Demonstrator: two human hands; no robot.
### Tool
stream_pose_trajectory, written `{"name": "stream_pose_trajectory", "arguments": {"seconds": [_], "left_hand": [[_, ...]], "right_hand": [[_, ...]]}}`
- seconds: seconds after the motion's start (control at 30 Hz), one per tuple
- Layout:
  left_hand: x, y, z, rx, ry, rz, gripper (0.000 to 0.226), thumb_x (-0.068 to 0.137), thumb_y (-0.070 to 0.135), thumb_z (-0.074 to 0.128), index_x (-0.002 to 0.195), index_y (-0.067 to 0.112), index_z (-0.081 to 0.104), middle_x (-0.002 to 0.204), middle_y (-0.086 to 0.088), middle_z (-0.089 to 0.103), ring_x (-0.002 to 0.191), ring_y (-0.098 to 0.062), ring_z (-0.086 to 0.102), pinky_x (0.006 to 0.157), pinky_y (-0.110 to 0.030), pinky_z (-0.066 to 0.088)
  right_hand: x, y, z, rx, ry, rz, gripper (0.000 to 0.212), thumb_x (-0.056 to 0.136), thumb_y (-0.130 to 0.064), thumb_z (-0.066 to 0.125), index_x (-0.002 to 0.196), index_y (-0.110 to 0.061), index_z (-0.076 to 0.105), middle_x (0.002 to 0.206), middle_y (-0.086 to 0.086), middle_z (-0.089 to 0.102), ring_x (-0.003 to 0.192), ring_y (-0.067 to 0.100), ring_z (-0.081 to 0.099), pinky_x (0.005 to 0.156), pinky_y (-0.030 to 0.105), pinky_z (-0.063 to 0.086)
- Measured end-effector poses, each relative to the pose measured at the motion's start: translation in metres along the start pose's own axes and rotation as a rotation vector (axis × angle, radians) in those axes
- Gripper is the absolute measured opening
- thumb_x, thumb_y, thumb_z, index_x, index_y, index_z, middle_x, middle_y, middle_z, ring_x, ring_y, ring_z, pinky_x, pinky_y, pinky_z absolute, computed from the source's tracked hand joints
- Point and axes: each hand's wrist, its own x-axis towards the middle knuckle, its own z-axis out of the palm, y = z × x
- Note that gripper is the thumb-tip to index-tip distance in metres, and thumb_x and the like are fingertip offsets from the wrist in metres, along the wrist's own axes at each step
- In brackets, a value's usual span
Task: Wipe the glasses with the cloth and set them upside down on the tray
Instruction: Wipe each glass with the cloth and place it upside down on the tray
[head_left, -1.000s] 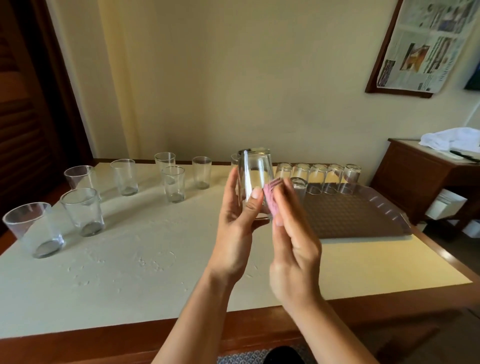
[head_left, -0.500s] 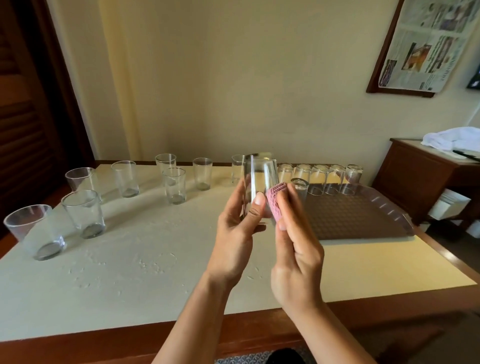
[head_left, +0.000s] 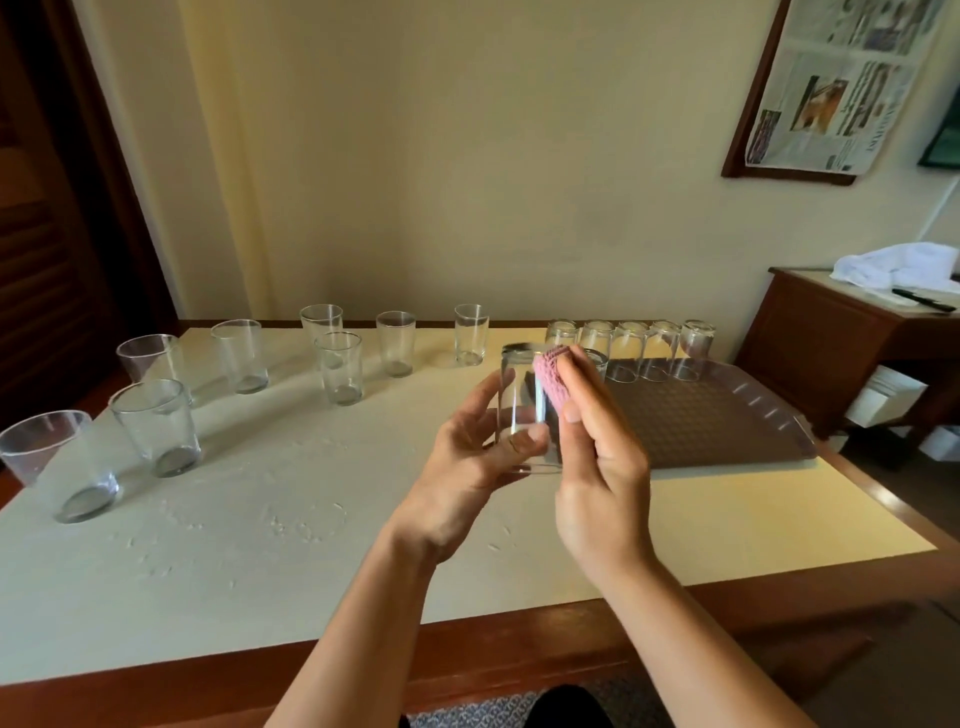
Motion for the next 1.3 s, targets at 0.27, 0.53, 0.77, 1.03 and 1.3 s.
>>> {"name": "stream_pose_trajectory", "arguments": {"seconds": [0.27, 0.53, 0.77, 1.03, 1.3], "left_hand": [[0.007, -0.013, 0.006, 0.303, 0.146, 0.108, 0.076, 0.075, 0.014, 0.090, 0.138, 0.037, 0.054, 0.113, 0.001, 0.059, 0.093, -0.022, 0.065, 0.074, -0.031, 0.061], [0.001, -0.034, 0.006, 0.544, 0.116, 0.246, 0.085, 0.082, 0.010, 0.088, 0.153, 0.029, 0.045, 0.127, 0.012, 0.056, 0.107, -0.007, 0.056, 0.093, -0.018, 0.047], [0.001, -0.037, -0.006, 0.491, 0.193, 0.259, 0.085, 0.082, 0.012, 0.088, 0.150, 0.038, 0.046, 0.132, 0.008, 0.059, 0.108, -0.017, 0.059, 0.095, -0.025, 0.051], [0.003, -0.042, -0.008, 0.466, 0.208, 0.276, 0.084, 0.081, 0.012, 0.088, 0.153, 0.026, 0.046, 0.138, 0.011, 0.061, 0.119, -0.014, 0.061, 0.098, -0.023, 0.049], [-0.002, -0.047, 0.001, 0.482, 0.203, 0.278, 0.082, 0.082, 0.016, 0.086, 0.151, 0.035, 0.046, 0.134, 0.012, 0.061, 0.114, -0.016, 0.060, 0.094, -0.025, 0.049]], "right_hand": [[0.053, -0.009, -0.022, -0.282, -0.344, 0.076, 0.036, 0.107, -0.007, 0.047, 0.136, -0.017, 0.065, 0.135, -0.007, 0.066, 0.127, 0.004, 0.057, 0.110, 0.018, 0.041], [0.053, -0.016, -0.031, -0.458, -0.366, 0.034, 0.039, 0.102, 0.003, 0.049, 0.129, -0.017, 0.070, 0.133, -0.006, 0.066, 0.124, 0.008, 0.058, 0.110, 0.024, 0.044], [0.029, -0.022, -0.034, -0.465, -0.410, -0.057, 0.045, 0.099, 0.008, 0.052, 0.135, -0.014, 0.065, 0.141, -0.004, 0.061, 0.130, 0.005, 0.053, 0.113, 0.017, 0.039], [0.008, -0.026, -0.027, -0.474, -0.422, -0.152, 0.047, 0.097, 0.011, 0.051, 0.137, -0.011, 0.064, 0.148, -0.001, 0.056, 0.139, 0.007, 0.047, 0.117, 0.015, 0.031], [0.015, -0.029, -0.018, -0.546, -0.372, -0.124, 0.048, 0.092, 0.015, 0.054, 0.130, -0.011, 0.068, 0.137, 0.000, 0.063, 0.125, 0.011, 0.057, 0.108, 0.009, 0.036]]}}
